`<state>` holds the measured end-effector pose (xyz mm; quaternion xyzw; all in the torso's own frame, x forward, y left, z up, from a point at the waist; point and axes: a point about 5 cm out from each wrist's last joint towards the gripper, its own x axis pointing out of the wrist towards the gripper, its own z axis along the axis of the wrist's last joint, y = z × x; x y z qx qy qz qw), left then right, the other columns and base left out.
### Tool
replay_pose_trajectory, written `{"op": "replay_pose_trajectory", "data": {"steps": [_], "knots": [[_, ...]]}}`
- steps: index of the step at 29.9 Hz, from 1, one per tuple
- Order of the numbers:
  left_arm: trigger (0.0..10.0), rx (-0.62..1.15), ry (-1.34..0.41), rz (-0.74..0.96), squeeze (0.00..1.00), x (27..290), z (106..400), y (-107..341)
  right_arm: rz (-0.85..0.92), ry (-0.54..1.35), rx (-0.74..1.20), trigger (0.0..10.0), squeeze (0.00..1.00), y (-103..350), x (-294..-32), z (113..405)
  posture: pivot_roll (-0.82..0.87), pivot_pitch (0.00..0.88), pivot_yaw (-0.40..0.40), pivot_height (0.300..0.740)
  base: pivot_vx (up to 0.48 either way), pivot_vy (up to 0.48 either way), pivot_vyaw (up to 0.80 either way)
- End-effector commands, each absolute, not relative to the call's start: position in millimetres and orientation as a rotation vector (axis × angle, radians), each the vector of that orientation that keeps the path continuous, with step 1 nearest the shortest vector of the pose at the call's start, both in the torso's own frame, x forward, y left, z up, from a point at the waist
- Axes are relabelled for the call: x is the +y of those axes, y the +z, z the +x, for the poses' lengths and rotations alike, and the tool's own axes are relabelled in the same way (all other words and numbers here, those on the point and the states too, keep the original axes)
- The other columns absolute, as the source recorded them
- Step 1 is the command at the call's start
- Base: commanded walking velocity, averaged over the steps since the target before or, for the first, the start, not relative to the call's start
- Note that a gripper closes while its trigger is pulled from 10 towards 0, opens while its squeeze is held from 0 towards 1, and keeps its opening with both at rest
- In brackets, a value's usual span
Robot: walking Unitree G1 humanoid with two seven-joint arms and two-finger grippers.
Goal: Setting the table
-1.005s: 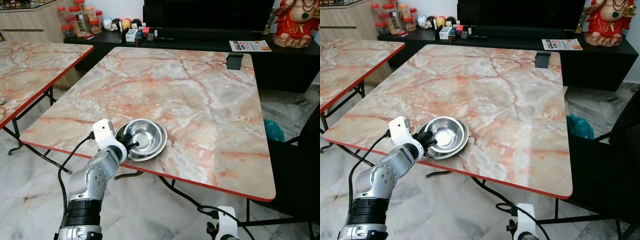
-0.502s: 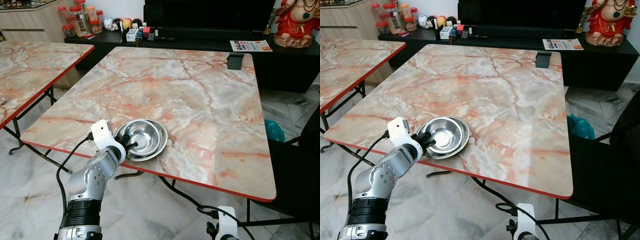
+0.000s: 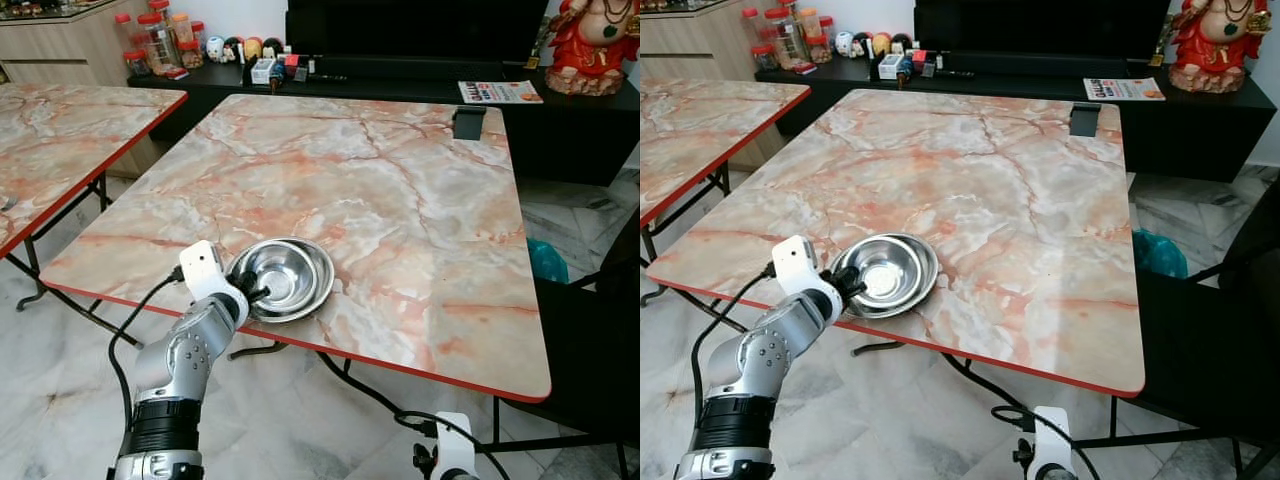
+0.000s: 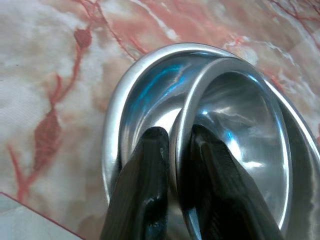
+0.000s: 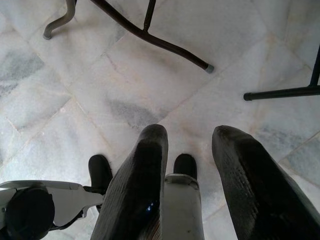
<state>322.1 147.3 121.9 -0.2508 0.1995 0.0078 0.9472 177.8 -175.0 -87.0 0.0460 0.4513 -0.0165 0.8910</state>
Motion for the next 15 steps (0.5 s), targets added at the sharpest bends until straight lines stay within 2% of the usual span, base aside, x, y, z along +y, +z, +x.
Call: {"op": "replay_pose_trajectory", "data": {"steps": [1, 2, 3, 6, 7, 15], "knots": [[10.0, 0.408, 0.016, -0.49, 1.0, 148.6, 325.3, 124.9, 0.107, -0.036, 0.928, 10.0, 0.0, -85.8, -173.4, 180.7, -0.17, 0.0, 0.063, 0.74, 0.0, 0.0, 0.0], [10.0, 0.408, 0.015, -0.489, 1.0, 148.5, 325.3, 124.9, 0.107, -0.036, 0.928, 10.0, 0.0, -85.8, -173.4, 180.7, -0.17, 0.0, 0.063, 0.74, 0.0, 0.0, 0.0], [10.0, 0.407, 0.017, -0.486, 0.86, 148.7, 325.4, 125.1, 0.107, -0.036, 0.928, 10.0, 0.0, -85.8, -173.4, 180.7, -0.17, 0.0, 0.063, 0.74, 0.0, 0.0, 0.0], [10.0, 0.406, 0.018, -0.485, 0.86, 148.8, 325.5, 125.2, 0.107, -0.035, 0.928, 10.0, 0.0, -85.8, -173.4, 180.7, -0.17, 0.0, 0.063, 0.74, 0.0, 0.0, 0.0], [10.0, 0.406, 0.018, -0.486, 0.0, 148.9, 325.5, 125.6, 0.107, -0.036, 0.928, 10.0, 0.0, -85.8, -173.4, 180.7, -0.17, 0.0, 0.063, 0.74, 0.0, 0.0, 0.0], [10.0, 0.402, -0.002, -0.488, 0.0, 150.0, 327.3, 128.6, 0.106, -0.032, 0.926, 10.0, 0.0, -85.2, -173.2, 182.1, -0.16, 0.0, 0.06, 0.74, 0.0, 0.0, 0.0]]}}
